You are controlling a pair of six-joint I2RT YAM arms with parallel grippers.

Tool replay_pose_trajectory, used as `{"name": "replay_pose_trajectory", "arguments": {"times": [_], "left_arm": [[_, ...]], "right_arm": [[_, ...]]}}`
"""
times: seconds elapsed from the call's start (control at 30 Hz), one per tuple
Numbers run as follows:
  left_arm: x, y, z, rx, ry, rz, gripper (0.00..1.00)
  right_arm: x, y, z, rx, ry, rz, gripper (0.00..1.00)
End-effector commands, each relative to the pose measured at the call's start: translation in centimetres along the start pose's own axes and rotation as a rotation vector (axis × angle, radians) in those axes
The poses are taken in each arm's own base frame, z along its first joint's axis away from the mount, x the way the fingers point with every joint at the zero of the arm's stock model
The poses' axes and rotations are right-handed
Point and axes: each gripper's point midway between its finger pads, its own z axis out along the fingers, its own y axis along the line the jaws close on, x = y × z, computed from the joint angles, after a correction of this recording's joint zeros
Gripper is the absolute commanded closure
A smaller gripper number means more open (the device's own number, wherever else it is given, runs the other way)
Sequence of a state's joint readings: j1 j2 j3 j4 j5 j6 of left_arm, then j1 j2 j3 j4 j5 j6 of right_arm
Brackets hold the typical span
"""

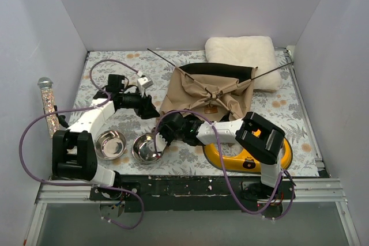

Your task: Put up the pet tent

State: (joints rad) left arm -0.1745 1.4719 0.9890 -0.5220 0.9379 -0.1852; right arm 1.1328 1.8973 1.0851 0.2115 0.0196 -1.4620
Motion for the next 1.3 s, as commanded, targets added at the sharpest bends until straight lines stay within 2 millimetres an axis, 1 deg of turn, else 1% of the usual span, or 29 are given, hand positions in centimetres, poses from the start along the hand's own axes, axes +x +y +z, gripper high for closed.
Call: {"name": "replay_pose_trajectory", "arguments": {"times": [0.0,0.03,0.1,0.17,0.27,0.33,0.43,0.5,0.63,0.7,0.8,0.83,1.03,1.07,1.2,1.27], "left_arm": [[-2.0,0.9,-4.9,-0.066,-0.142,0.034,0.44],[-2.1,1.6,-6.2,-0.093,-0.169,0.025,0.43],[-2.3,2.2,-7.7,-0.101,-0.218,0.015,0.39],[-1.8,2.4,-8.6,-0.091,-0.248,0.022,0.39],[-0.7,2.7,-9.2,-0.088,-0.274,0.023,0.40],[0.0,2.7,-9.4,-0.088,-0.287,0.021,0.41],[0.7,3.3,-9.5,-0.117,-0.289,0.052,0.46],[1.2,3.5,-9.3,-0.123,-0.280,0.058,0.48],[2.3,3.2,-8.6,-0.101,-0.275,0.072,0.41],[2.5,2.7,-8.2,-0.081,-0.276,0.094,0.41],[2.3,2.3,-7.7,-0.050,-0.295,0.127,0.42],[2.0,2.2,-7.6,-0.040,-0.306,0.140,0.43],[-0.5,1.8,-8.0,-0.023,-0.368,0.212,0.46],[-0.7,1.9,-8.0,-0.029,-0.374,0.192,0.47],[-2.0,2.1,-7.9,-0.052,-0.395,0.200,0.50],[-1.9,1.8,-7.3,-0.035,-0.386,0.194,0.53]], "right_arm": [[3.2,-5.4,-1.4,0.137,0.064,0.065,0.99],[3.7,-6.2,-1.7,0.152,0.072,0.084,0.99],[4.2,-7.7,-2.2,0.178,0.075,0.105,0.99],[4.5,-9.2,-2.9,0.208,0.072,0.120,0.99],[4.4,-11.0,-3.8,0.245,0.057,0.143,0.99],[4.4,-11.9,-4.4,0.265,0.055,0.150,0.99],[4.5,-12.9,-5.5,0.291,0.046,0.171,0.99],[4.8,-13.5,-6.3,0.305,0.048,0.187,0.99],[5.1,-14.8,-7.8,0.344,0.041,0.225,0.99],[5.2,-15.3,-8.2,0.354,0.040,0.237,0.99],[5.0,-15.8,-8.7,0.369,0.034,0.247,0.99],[4.6,-15.9,-8.6,0.362,0.005,0.249,0.99],[4.4,-16.2,-8.9,0.364,-0.005,0.264,0.99],[4.3,-16.2,-9.0,0.365,-0.006,0.267,0.99],[4.2,-16.2,-9.0,0.362,-0.010,0.278,0.99],[4.2,-16.2,-9.1,0.365,-0.011,0.278,0.99]]}}
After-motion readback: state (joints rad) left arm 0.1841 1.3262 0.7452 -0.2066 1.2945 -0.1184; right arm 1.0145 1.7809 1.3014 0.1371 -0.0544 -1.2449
